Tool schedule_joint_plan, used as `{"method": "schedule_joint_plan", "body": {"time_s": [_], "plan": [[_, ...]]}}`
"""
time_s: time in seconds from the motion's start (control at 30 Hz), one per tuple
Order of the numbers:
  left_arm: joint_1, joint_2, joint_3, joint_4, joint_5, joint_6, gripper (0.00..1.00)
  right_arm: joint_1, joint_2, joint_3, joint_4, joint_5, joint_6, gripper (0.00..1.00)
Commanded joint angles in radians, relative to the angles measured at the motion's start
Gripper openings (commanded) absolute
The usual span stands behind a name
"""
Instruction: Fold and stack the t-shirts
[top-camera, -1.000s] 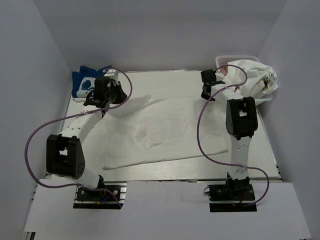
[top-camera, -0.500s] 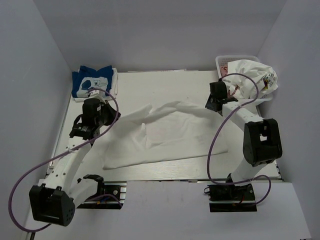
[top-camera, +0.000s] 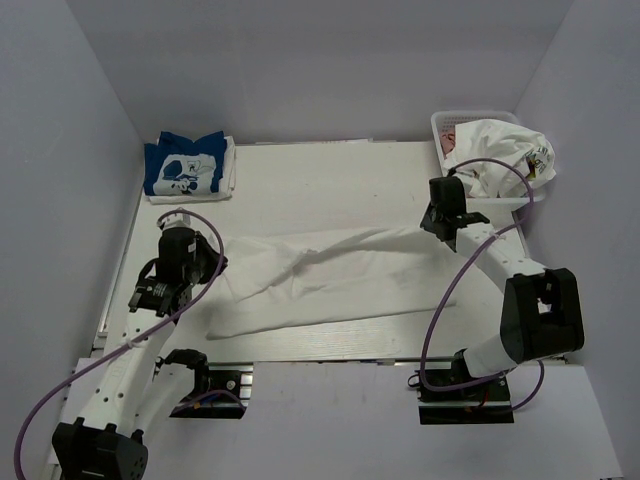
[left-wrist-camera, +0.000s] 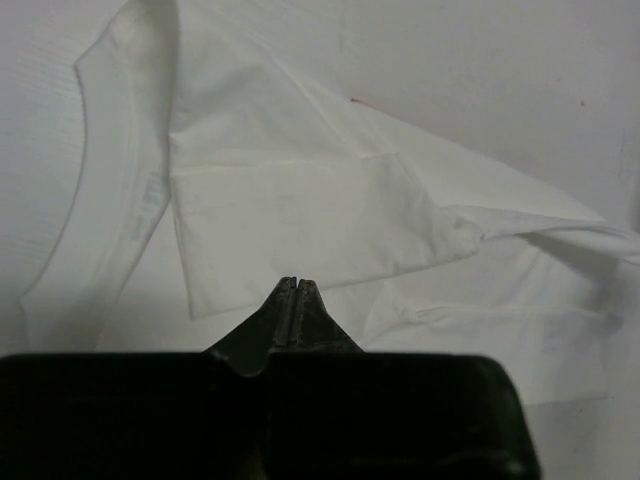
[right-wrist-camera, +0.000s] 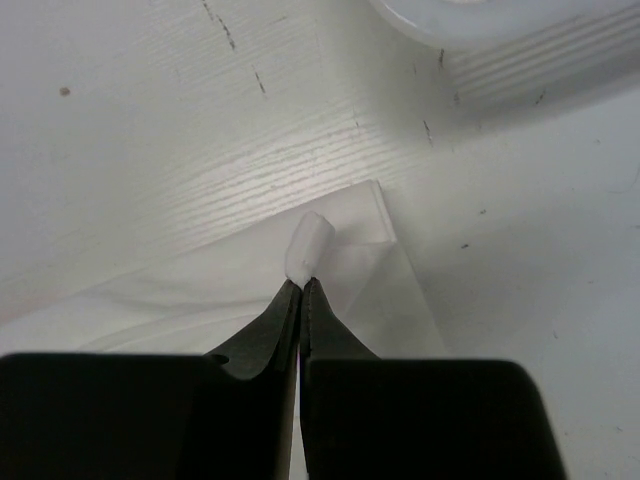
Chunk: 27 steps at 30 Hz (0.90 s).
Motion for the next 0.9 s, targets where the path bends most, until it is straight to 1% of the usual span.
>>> {"method": "schedule_joint_plan", "body": {"time_s": [0.0,0.13,0.2,0.23,0.27,0.3,0.33,0.37,0.4,0.43,0.47,0.5,0.57,0.7,0.77,0.8,0.87], "plan": [[-0.002,-0.043,-0.022,-0.062,-0.035,-0.031,0.00,-0.012,-0.050,-0.033,-0.011,0.038,-0.002,0.00],[-0.002,-0.043,-0.051,-0.062,-0.008,-0.052,0.00,-0.013,-0.064,-0.073,-0.013,0.006,0.009,0.00],[-0.002,-0.005,-0.051,-0.048,0.024,-0.052,0.00,-0.013,-0.068,-0.098,-0.031,0.001,0.018,0.00],[-0.002,0.012,-0.051,-0.039,0.037,-0.052,0.01,-0.013,-0.071,-0.105,-0.042,0.004,0.038,0.13],[-0.002,0.029,-0.051,-0.039,0.037,-0.052,0.08,-0.013,-0.076,-0.131,-0.051,0.007,0.047,0.23],[-0.002,0.047,-0.051,-0.039,0.046,-0.052,0.28,-0.013,-0.077,-0.139,-0.082,0.036,0.060,0.28],[-0.002,0.078,-0.051,-0.039,0.046,-0.052,0.38,-0.015,-0.077,-0.147,-0.093,0.046,0.079,0.42],[-0.002,0.092,-0.042,-0.028,0.064,-0.052,0.48,-0.016,-0.085,-0.159,-0.106,0.050,0.096,0.52],[-0.002,0.104,-0.042,-0.028,0.073,-0.052,0.63,-0.019,-0.090,-0.168,-0.146,0.075,0.118,0.62],[-0.002,0.122,-0.042,-0.028,0.074,-0.052,0.66,-0.024,-0.093,-0.173,-0.159,0.079,0.127,0.73],[-0.002,0.122,-0.042,-0.028,0.074,-0.052,0.68,-0.024,-0.117,-0.184,-0.172,0.082,0.142,0.77],[-0.002,0.138,-0.042,-0.019,0.074,-0.052,0.70,-0.024,-0.130,-0.194,-0.182,0.087,0.146,0.79],[-0.002,0.161,-0.042,-0.008,0.074,-0.052,0.72,-0.022,-0.172,-0.204,-0.188,0.087,0.152,0.90],[-0.002,0.233,-0.053,0.039,0.101,-0.061,0.72,-0.024,-0.219,-0.198,-0.162,0.026,0.158,0.90],[-0.002,0.266,-0.064,0.071,0.123,-0.061,0.70,-0.025,-0.213,-0.188,-0.142,0.010,0.161,0.90],[-0.002,0.283,-0.073,0.071,0.123,-0.061,0.70,-0.025,-0.193,-0.178,-0.139,-0.032,0.158,0.90],[-0.002,0.332,-0.073,0.081,0.123,-0.070,0.68,-0.022,-0.177,-0.159,-0.139,-0.060,0.155,0.90]]}}
